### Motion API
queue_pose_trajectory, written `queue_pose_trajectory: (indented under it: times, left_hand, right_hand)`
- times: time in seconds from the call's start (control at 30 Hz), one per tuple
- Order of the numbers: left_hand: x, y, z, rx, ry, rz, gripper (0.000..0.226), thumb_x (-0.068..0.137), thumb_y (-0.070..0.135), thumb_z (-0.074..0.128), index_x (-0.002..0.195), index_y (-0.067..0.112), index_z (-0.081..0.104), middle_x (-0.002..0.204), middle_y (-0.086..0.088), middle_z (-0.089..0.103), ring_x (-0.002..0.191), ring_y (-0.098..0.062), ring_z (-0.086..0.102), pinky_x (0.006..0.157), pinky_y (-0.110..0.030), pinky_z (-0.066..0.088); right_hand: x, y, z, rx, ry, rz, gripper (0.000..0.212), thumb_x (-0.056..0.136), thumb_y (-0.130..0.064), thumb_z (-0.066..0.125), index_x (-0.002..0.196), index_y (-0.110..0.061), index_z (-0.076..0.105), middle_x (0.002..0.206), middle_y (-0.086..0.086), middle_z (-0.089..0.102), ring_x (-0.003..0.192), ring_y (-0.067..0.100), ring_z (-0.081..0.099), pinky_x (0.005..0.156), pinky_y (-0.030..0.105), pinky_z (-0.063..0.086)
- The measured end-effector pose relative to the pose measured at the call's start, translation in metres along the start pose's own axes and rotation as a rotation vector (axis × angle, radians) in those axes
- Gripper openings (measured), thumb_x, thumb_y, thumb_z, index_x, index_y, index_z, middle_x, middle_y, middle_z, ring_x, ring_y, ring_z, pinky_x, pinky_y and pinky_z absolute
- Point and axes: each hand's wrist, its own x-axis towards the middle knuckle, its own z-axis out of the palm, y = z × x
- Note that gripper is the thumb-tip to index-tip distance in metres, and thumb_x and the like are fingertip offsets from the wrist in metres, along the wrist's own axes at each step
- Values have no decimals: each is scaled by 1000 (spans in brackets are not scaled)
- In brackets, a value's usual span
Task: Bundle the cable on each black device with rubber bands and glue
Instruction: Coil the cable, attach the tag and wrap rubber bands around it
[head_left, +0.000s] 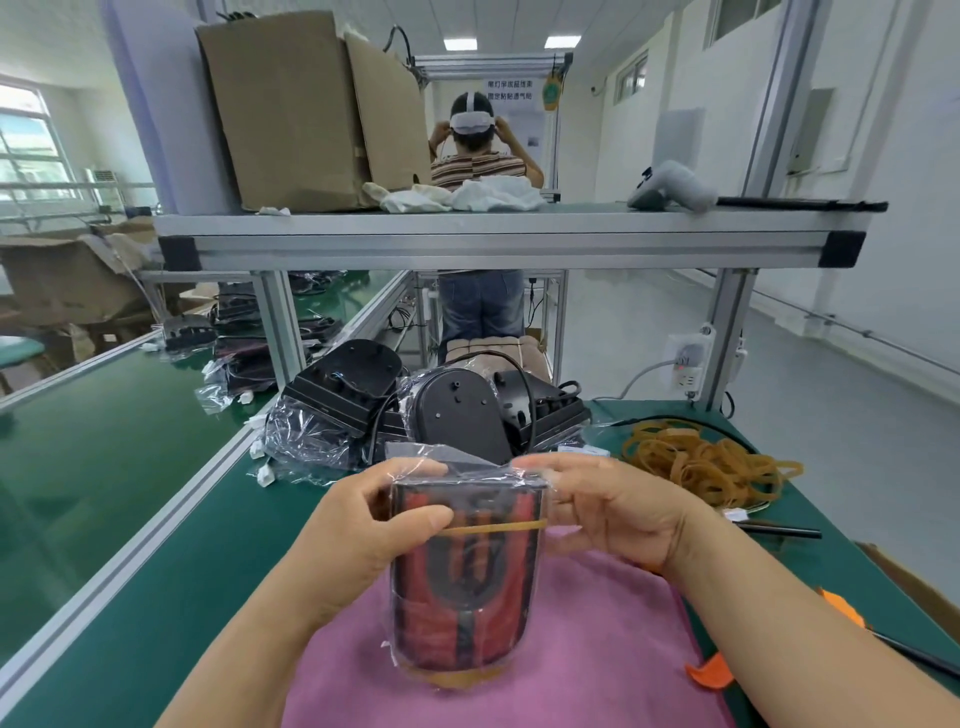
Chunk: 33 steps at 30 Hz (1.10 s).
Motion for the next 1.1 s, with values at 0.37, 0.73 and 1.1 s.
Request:
queue_pose_trajectory:
  times: [0.37,0.73,1.1]
  left_hand:
    - [-3,0,-3,-36,-5,2,45,60,44,77,104,36,74,101,4,76,93,-11,72,75,-18,56]
    - [-7,6,-6,-106,52,64,45,59,41,79,103,32,75,101,-1,76,96,-17,72,77,-22,57]
    - [-20,30,6,7,-149,354,14,69,15,85,78,19,76,116,-1,66,93,-16,67,77,-27,55]
  right_hand:
    - [-8,-21,21,-116,204,-197,12,70,-27,79,72,-18,71,90,9,72,89,19,65,96,46,50]
    - [8,-8,20,-218,314,61,45,98,-55,45,118,-20,65,121,5,66,106,19,63,80,36,55]
    - [6,4,34,79,29,216,54,102,-28,44,61,-22,79,65,-1,73,59,9,70,53,21,55]
